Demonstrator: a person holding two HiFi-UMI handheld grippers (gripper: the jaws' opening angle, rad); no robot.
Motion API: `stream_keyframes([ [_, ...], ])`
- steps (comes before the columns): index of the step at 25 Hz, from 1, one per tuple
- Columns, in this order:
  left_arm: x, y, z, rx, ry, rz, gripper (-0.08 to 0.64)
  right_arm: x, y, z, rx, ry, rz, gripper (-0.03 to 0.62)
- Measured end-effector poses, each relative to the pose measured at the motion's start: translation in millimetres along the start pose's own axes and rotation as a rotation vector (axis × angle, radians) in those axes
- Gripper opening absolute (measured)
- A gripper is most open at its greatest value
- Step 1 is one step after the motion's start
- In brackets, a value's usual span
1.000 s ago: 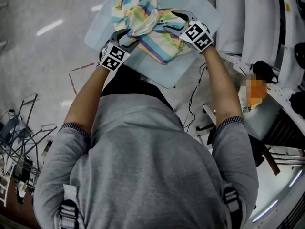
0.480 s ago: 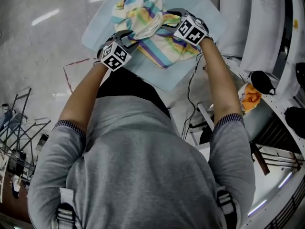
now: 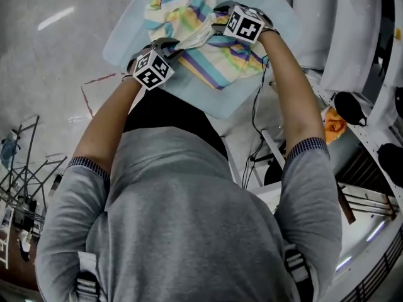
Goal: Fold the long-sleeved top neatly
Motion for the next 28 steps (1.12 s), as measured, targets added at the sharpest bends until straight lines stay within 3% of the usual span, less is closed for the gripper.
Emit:
stream_keyframes([
  [3, -0.5, -1.2, 6.5, 0.006, 0.043, 0.002, 0.048, -3.7, 4.1, -0.5, 0.009, -0.031, 0.024, 0.165],
  [6, 6.0, -12.4, 16.8, 0.014, 0.054, -0.032, 0.035, -5.3, -8.0, 0.6, 0.0, -0.047, 0.003, 0.046],
  [10, 26.9, -42.0, 37.4, 0.065, 0.074, -0.092, 0.032, -0.4, -47.4, 1.8, -0.026, 0.01, -0.097, 0.038],
  [15, 80.3, -87.0, 63.3, 0.151, 0.124, -0.189, 0.034, 16.3, -125.1, 15.0, -0.103, 0.088, -0.262, 0.037],
  [21, 176.3, -138.2, 96.8, 0.285, 0.206, -0.34, 0.032, 27.5, -225.4, 31.1, -0.302, 0.229, -0.5, 0.035],
  [25, 231.3, -161.3, 97.7, 0.309, 0.258, -0.409, 0.032, 21.2, -280.0, 44.4, -0.446, 0.345, -0.647, 0.035],
  [28, 265.2, -175.1, 90.6, 0.317, 0.295, -0.446, 0.031, 19.5, -311.8, 62.5, -0.533, 0.366, -0.717, 0.035],
])
Point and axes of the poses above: the fingertips, and each gripper's own axes: y forward along the fingers, z to its left, x out of its top, the point moved 1 cm from there along -y, backward along the fingers, and after that the axes turned 9 degrees about y, right-handed, at the moved point
